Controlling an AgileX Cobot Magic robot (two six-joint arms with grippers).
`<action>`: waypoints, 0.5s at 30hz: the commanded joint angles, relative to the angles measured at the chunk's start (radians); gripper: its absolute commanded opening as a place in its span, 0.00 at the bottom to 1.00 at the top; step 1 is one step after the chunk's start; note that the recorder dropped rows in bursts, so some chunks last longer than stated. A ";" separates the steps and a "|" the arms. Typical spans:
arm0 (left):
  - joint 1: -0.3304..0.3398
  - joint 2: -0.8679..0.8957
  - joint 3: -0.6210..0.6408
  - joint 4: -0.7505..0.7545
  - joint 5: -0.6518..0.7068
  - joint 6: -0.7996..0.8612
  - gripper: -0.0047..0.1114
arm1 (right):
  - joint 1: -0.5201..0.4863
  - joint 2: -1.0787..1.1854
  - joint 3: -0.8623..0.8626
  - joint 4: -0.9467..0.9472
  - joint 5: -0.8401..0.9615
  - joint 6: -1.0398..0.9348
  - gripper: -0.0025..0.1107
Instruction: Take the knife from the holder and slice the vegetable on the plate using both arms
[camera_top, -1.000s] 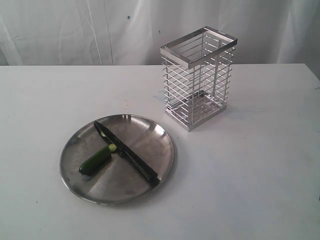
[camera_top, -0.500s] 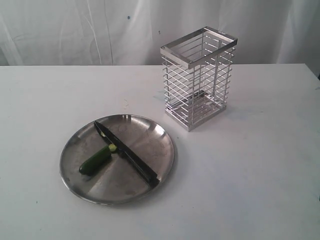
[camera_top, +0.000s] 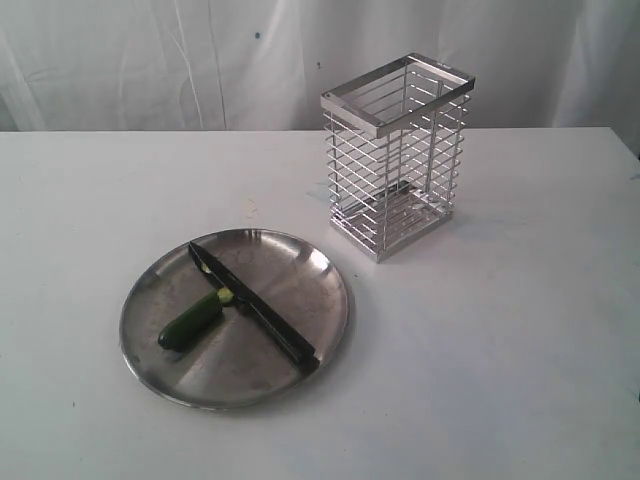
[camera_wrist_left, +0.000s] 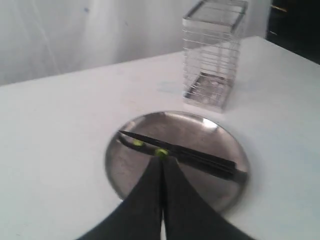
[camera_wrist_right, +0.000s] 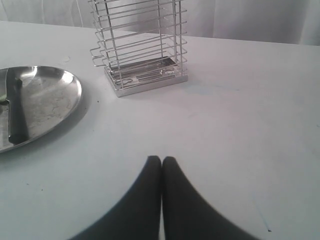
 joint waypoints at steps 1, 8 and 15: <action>-0.004 -0.084 0.171 0.151 -0.302 -0.123 0.04 | -0.005 -0.006 0.006 0.002 0.001 -0.009 0.02; -0.004 -0.110 0.363 0.249 -0.408 -0.321 0.04 | -0.005 -0.006 0.006 0.002 0.001 -0.009 0.02; -0.004 -0.110 0.367 0.249 -0.328 -0.328 0.04 | -0.005 -0.006 0.006 0.002 0.001 -0.009 0.02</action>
